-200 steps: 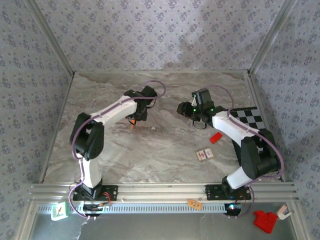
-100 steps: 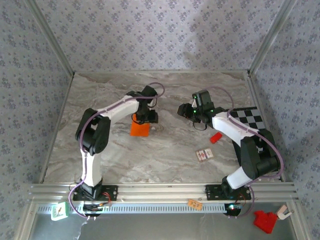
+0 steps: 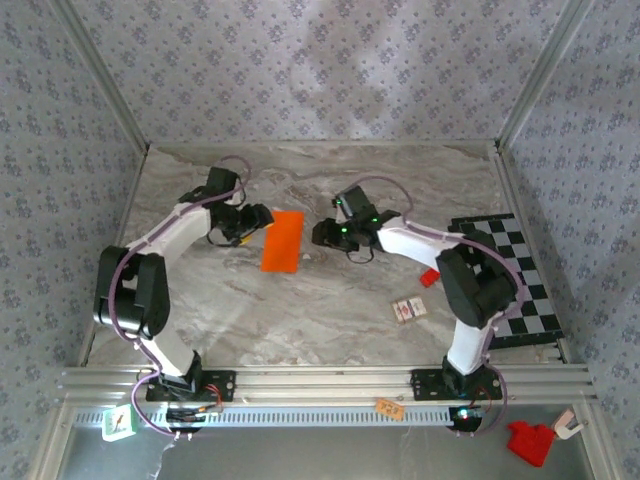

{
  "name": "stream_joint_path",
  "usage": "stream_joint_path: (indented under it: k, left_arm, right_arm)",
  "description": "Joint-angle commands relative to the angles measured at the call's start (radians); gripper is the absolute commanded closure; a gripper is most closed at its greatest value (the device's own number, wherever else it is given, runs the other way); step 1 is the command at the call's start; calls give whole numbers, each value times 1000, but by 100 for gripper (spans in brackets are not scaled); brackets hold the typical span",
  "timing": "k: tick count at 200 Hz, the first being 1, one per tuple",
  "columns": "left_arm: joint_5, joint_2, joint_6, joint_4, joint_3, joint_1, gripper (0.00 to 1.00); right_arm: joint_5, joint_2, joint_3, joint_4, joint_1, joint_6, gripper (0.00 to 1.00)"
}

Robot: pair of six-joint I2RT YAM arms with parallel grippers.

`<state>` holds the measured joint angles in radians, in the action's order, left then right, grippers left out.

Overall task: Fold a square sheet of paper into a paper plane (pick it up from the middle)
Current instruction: Turn over the paper at the center of the table, then move the paper to the center of the table.

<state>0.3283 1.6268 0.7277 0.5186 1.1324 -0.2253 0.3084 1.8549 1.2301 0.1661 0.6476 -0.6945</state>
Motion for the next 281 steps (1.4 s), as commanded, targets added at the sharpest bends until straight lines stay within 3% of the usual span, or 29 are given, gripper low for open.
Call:
stream_joint_path:
  k: [1,75,106,172,202,228,249,281]
  left_arm:
    - [18,-48,35,-32,-53,37,27]
    - [29,-65,33,-47,-101,71,15]
    - [47,-56,31,-58,-105,71,12]
    - [154,-31,7,-101,-125,65,16]
    - [237,-24,27,-149,-154,48,17]
    - [258,-38,42,-165,-188,29,17]
    - [259,-39,55,-176,-214,-3,18]
    - [267,-11,72,-201,-230,-51,20]
  right_arm:
    - [45,84,107,36,51,3,55]
    - [39,308,341,190,104,48,57]
    - [33,329,337,241,96,58,57]
    - [134,243,187,352,8,297,59]
    - [182,179,215,317,0,202,59]
    - [117,111,191,233,-1,77,58]
    - [50,123,177,215,-1,17,58]
    - [57,181,192,205,5,-5,60]
